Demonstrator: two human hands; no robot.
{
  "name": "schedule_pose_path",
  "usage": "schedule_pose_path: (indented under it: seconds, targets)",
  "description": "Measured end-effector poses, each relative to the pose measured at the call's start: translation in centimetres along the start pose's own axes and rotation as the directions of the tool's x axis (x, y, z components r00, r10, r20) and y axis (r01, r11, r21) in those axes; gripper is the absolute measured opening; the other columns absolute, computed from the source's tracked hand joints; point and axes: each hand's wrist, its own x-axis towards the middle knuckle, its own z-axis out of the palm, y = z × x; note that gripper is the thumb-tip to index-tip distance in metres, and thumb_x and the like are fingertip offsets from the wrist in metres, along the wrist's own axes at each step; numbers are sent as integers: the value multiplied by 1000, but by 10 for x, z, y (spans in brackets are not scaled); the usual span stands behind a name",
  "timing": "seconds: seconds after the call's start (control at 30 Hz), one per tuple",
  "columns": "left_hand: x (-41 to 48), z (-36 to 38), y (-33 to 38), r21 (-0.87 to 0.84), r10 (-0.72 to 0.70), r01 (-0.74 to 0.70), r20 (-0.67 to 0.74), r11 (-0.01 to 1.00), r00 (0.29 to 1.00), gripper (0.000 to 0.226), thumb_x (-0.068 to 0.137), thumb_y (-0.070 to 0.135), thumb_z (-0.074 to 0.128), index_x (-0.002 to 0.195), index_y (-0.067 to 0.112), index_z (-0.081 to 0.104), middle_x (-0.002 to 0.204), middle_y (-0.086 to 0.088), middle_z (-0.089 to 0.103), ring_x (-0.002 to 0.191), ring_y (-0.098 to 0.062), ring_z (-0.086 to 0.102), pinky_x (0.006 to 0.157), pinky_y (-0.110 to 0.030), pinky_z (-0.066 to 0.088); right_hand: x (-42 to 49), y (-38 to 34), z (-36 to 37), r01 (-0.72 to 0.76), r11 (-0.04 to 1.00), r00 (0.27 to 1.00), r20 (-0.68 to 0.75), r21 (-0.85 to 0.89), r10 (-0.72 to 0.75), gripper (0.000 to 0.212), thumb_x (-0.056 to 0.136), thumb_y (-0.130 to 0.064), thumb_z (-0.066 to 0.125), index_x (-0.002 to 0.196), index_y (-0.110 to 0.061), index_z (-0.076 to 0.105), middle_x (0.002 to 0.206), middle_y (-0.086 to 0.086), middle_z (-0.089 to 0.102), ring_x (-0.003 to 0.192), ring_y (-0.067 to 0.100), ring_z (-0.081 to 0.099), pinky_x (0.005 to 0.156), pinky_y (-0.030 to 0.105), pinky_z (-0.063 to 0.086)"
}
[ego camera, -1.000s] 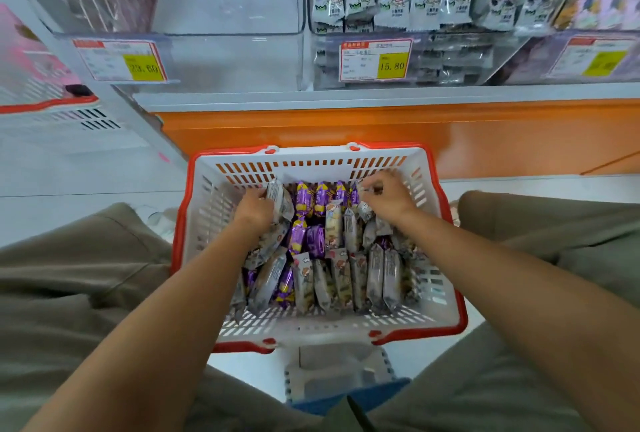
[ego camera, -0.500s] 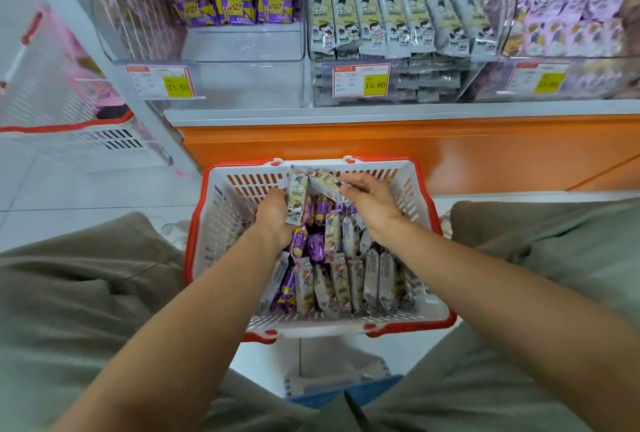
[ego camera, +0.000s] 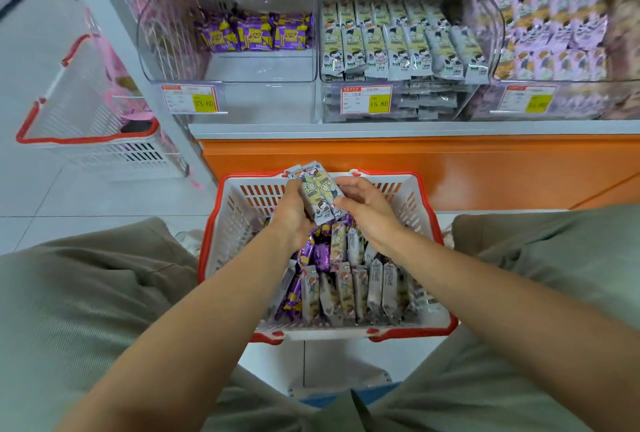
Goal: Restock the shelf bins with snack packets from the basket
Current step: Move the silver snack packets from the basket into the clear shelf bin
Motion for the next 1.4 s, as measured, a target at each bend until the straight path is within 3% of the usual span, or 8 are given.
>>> schedule_pose_path:
  seconds: [0.2,0.33,0.43,0.53,0.8,0.97,1.13,1.4]
  targets:
    - [-7,-10,10,141,79,-63,-107,988,991,43,88,45,55,112,10,58,107,-18,70,95,-34,66,89,-45,54,-2,-28,-21,83,993,989,-115,-78,-92,30,92,4,53,114,-15,58,110,2,59,103,14,56,85,21,48]
    - [-15,-21,17,361,77,-49,-63,931,995,70,85,49,58,139,8,42,146,-27,37,134,-46,38,109,-56,32,-2,-48,-48,65,971,998,22,-229,-62,26,92,-4,56,116,-13,56,117,10,63,101,12,58,90,25,43]
    - [-17,-22,15,453,9,-66,127,889,992,74,69,54,68,125,7,55,132,-23,56,109,-29,57,94,-40,43,-2,-59,-54,59,947,978,209,-316,9,35,90,-1,57,123,-12,51,117,13,61,100,16,59,88,27,45]
    - [-26,-12,13,461,-52,-58,223,886,973,40,88,40,62,118,15,53,94,1,54,81,-9,44,78,-27,35,1,-63,-53,54,966,978,209,-254,1,42,89,4,57,126,-12,49,122,14,57,103,19,58,91,33,48]
    - [-23,8,5,220,-19,-27,203,975,979,100,81,27,76,153,6,11,160,-10,19,148,-26,14,118,-48,13,4,-53,-30,117,981,993,46,-152,-111,41,86,-12,72,121,-17,52,122,9,57,108,20,58,85,24,50]
    - [-20,11,6,81,0,-7,92,997,996,96,82,28,76,152,3,17,159,-13,20,147,-29,16,117,-49,16,-9,-48,-19,190,941,977,-45,-281,-211,45,94,-21,62,134,-13,42,127,2,49,116,15,50,100,30,42]
    - [-32,18,16,-118,-46,55,84,991,995,62,86,24,71,139,3,46,156,-15,27,142,-29,30,102,-42,42,-37,-38,-8,312,783,948,227,-539,-222,71,86,-27,70,145,-21,31,146,0,33,134,13,34,114,34,28]
    - [-54,40,34,-48,-34,44,192,998,981,38,94,36,62,122,11,58,119,-11,56,107,-24,59,90,-39,52,-41,-48,-13,416,643,888,134,-643,-441,65,86,-19,66,143,-18,36,141,4,41,131,19,36,102,25,29]
